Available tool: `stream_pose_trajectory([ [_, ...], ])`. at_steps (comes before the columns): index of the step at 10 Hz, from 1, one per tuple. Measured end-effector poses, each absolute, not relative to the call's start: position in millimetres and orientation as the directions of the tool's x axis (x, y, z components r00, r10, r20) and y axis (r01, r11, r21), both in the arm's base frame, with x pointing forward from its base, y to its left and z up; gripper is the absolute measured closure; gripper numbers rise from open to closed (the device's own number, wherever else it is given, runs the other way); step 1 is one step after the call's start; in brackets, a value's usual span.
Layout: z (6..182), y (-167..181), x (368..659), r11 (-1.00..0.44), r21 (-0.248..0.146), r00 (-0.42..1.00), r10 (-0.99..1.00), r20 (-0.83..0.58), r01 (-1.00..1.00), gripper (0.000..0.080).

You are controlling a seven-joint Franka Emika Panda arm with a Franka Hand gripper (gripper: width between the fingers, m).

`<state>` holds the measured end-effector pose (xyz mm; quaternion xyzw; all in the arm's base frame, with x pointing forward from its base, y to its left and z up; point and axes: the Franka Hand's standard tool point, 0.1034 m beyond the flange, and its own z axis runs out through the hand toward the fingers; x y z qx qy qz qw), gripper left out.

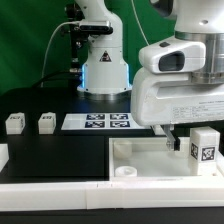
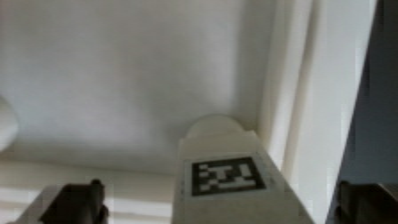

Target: Assemble one leg

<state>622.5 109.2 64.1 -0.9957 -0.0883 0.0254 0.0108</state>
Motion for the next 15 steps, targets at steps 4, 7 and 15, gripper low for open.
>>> stream_pose_trajectory([
  [4,63.8,107.2,622.7,-0.971,-0.027,0.970,0.240,-0.047,0.239,0.0431],
  [7,63.8,107.0,622.6,-0.971,-0.027,0.970,0.239,-0.047,0.238,0.0508],
  [15,63.6,111.2,622.0,-0.896,0.011,0.895,-0.445,-0.045,-0.445,0.0506],
])
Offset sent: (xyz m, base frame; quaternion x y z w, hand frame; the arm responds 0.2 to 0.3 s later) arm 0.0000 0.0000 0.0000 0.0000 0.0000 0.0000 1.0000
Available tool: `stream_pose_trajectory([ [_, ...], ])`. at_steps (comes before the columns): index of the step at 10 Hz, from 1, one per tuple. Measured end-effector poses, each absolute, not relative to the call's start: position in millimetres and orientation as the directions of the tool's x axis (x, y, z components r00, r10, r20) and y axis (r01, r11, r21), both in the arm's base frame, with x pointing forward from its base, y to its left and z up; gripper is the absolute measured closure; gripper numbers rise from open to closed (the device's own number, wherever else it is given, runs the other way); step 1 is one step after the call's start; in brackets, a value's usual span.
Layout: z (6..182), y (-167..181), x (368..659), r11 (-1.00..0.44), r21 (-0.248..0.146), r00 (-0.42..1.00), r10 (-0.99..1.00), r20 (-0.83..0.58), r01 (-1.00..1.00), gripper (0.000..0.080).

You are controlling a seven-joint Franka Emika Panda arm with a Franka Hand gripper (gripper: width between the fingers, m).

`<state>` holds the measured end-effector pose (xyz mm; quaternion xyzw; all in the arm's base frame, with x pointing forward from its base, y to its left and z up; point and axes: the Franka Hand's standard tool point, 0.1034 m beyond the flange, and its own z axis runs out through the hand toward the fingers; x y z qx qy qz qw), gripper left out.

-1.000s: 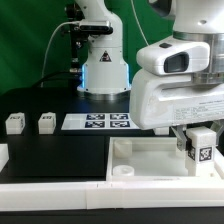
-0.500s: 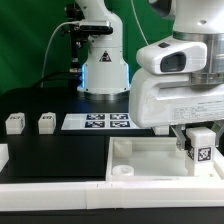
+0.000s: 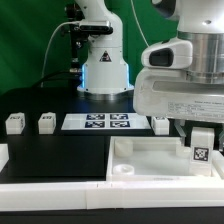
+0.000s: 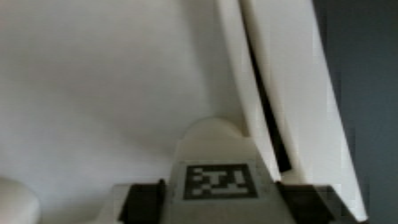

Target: Assemble one leg

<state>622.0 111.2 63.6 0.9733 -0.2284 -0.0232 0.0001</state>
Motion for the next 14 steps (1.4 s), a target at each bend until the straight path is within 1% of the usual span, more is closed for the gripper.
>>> stream_pose_trajectory([
  [2,64.2,105.1,621.1,-0.795,0.039,0.794,-0.606,-0.033,-0.605,0.0499],
  [6,65.3,86.0,616.0,-0.587,0.102,0.590,-0.807,0.004,-0.803,0.0486],
  [8,65.3,82.8,615.8,-0.578,0.106,0.582,-0.813,0.010,-0.809,0.0485],
  [9,65.2,83.2,615.9,-0.578,0.105,0.582,-0.813,0.009,-0.810,0.0417],
  [10,65.2,83.4,615.9,-0.578,0.105,0.582,-0.813,0.009,-0.809,0.0417],
  [11,65.1,83.4,615.9,-0.578,0.105,0.582,-0.813,0.009,-0.809,0.0227],
  [12,65.1,83.5,615.9,-0.578,0.105,0.582,-0.813,0.009,-0.809,0.0171],
  [13,65.1,83.5,615.9,-0.578,0.105,0.582,-0.813,0.009,-0.809,0.0171],
  [14,65.1,83.5,615.9,-0.578,0.105,0.582,-0.813,0.009,-0.809,0.0153],
])
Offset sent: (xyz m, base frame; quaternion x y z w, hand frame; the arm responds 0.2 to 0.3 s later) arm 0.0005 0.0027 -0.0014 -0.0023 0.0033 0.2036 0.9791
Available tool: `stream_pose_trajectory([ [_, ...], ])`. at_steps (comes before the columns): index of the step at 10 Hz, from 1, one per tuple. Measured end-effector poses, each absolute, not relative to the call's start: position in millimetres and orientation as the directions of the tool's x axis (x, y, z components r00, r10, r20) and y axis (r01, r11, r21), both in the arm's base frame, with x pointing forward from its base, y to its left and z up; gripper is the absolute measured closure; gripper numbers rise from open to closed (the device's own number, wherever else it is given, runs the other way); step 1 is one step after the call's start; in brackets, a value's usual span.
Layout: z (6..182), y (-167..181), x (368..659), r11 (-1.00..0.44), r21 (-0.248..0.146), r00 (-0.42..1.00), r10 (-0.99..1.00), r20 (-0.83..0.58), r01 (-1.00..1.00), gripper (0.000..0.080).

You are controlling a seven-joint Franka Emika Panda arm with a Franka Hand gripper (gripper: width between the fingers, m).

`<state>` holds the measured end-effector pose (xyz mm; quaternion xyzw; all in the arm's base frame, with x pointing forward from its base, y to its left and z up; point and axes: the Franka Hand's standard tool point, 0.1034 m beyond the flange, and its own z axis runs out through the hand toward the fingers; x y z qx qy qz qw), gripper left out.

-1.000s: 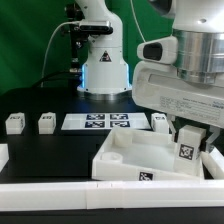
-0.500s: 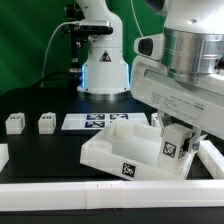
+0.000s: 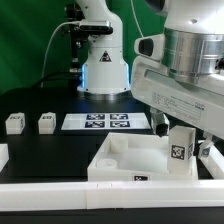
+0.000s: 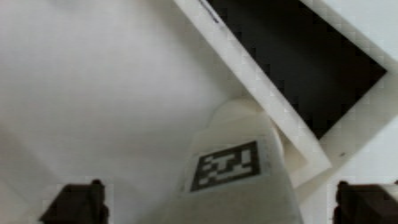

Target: Assemble one leg

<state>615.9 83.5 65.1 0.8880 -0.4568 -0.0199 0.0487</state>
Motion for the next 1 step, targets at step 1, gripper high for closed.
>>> stream_pose_trajectory([
  [1,65.1,83.5,615.9,-0.578,0.105,0.582,-0.813,0.009,-0.809,0.0153],
])
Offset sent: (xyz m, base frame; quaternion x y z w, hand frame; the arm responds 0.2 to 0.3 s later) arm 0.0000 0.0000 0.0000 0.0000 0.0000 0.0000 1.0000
